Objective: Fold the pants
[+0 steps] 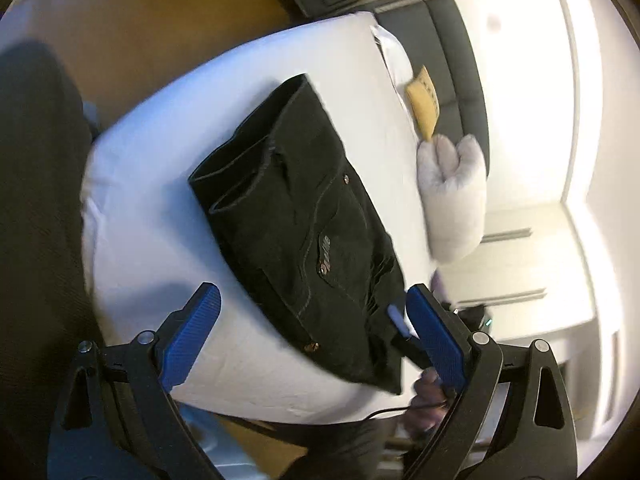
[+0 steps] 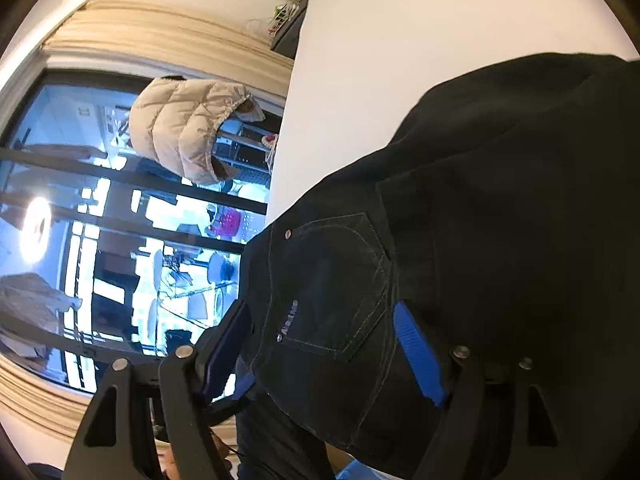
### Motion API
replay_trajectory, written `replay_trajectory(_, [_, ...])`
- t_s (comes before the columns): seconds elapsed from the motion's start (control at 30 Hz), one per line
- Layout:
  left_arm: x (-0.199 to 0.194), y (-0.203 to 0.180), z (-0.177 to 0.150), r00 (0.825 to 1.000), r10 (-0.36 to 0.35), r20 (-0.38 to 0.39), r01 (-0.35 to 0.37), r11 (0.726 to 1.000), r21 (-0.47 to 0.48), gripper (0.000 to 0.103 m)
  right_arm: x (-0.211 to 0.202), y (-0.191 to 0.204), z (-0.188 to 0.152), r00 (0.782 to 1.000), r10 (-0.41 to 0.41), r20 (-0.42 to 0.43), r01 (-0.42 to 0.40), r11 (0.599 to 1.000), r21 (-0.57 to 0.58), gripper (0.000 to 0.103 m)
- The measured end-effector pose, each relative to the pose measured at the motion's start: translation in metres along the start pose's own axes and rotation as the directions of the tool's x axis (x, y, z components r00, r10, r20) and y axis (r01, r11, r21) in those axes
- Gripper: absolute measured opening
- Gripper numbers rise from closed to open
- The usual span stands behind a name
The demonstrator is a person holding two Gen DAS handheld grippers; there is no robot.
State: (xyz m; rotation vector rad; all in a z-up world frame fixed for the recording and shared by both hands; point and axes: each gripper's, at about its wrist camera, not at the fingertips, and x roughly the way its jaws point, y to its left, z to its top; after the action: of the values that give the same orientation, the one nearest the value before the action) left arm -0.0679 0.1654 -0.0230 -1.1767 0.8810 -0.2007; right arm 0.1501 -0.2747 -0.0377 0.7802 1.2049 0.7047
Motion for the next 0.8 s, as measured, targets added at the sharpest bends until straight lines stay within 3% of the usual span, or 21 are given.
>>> replay_trajectory(0.1, [0.004,0.011,0.008,1.0,-0.024,0.017,0.024,0.999,-0.024,0.095,-0.003,-0.004,-0.003,1.0,0.007,0.007,-0.007,1.0,0.017,0.076])
replay_trajectory(0.27, [0.006,0.035,0.025,0.992,-0.109,0.071,0.118,0.982,-0.15,0.094,-0.005,-0.006,-0.006,1.0,0.022,0.01,-0.022,0.999,0.027,0.075])
replay_trajectory(0.43, [0.007,0.041,0.034,0.988,-0.126,0.084,0.139,0.976,-0.17,0.091,-0.001,-0.004,-0.005,1.0,0.024,0.007,-0.024,0.999,0.035,0.075])
replay_trajectory(0.5, [0.006,0.044,0.04,0.988,-0.136,0.08,0.149,0.969,-0.195,0.078,0.002,-0.001,-0.003,1.0,0.02,-0.004,-0.02,0.999,0.029,0.075])
replay_trajectory(0.57, [0.007,0.051,0.042,0.988,-0.14,0.071,0.152,0.963,-0.22,0.045,0.004,0.002,0.0,1.0,0.019,-0.017,-0.019,0.999,0.026,0.075])
replay_trajectory(0.63, [0.014,0.049,0.042,0.99,-0.129,0.051,0.137,0.967,-0.213,0.028,0.008,0.005,0.004,0.999,0.006,-0.032,-0.006,1.0,0.024,0.075])
replay_trajectory(0.8, [0.01,0.022,0.048,0.994,-0.102,0.043,0.105,0.992,-0.073,0.019,0.022,0.011,0.015,0.995,-0.031,-0.09,0.031,1.0,0.001,0.075])
